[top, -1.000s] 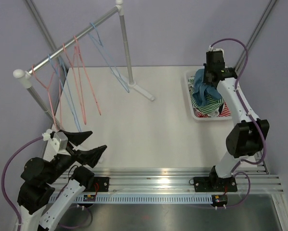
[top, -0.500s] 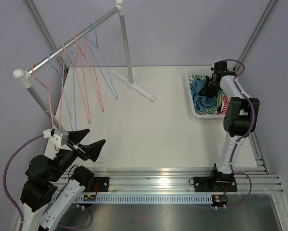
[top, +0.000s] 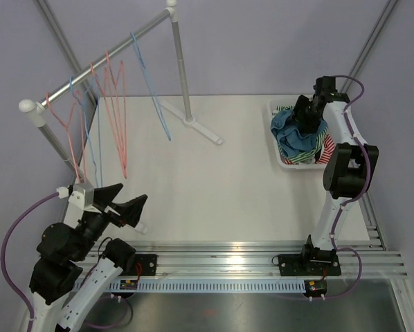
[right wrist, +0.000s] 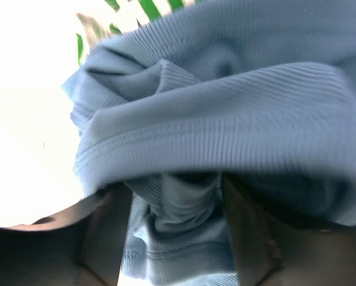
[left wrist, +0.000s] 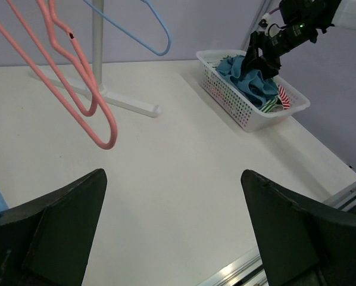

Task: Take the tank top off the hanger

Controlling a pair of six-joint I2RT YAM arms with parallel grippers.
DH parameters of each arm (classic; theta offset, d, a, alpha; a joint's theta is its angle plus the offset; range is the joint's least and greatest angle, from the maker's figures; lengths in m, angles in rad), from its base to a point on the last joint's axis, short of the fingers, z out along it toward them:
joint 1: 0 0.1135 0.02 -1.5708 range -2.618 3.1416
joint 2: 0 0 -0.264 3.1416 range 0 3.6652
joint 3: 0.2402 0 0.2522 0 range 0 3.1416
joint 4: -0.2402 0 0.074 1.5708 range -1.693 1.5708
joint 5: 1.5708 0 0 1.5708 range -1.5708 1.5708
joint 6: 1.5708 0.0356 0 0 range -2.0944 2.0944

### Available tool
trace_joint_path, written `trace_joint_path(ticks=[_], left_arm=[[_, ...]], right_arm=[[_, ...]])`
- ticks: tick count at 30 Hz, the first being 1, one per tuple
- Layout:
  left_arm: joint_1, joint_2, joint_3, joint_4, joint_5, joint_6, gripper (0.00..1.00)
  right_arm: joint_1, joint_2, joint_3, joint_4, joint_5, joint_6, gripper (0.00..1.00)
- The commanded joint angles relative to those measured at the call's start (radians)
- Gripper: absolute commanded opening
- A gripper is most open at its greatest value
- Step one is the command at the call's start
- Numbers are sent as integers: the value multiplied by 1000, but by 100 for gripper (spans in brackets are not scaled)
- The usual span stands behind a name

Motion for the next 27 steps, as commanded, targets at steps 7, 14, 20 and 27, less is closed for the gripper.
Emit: trace_joint_path(ticks=[7,14,20,27], left_arm=[[16,8,17,-32,-236,-51,99],[40,129,46,-78,-413,-82,99],[159,296,36,-47,-336,-39,99],[512,399,14,14,-57,19,99]], right_arm=[[-5,-129,182,-153,252,-37,99],[82,-456,-25,-92,304,-104,99],[280,-762,-224,-65,432,-128,99],[305,-1006,-338,-117,344,-102,99]])
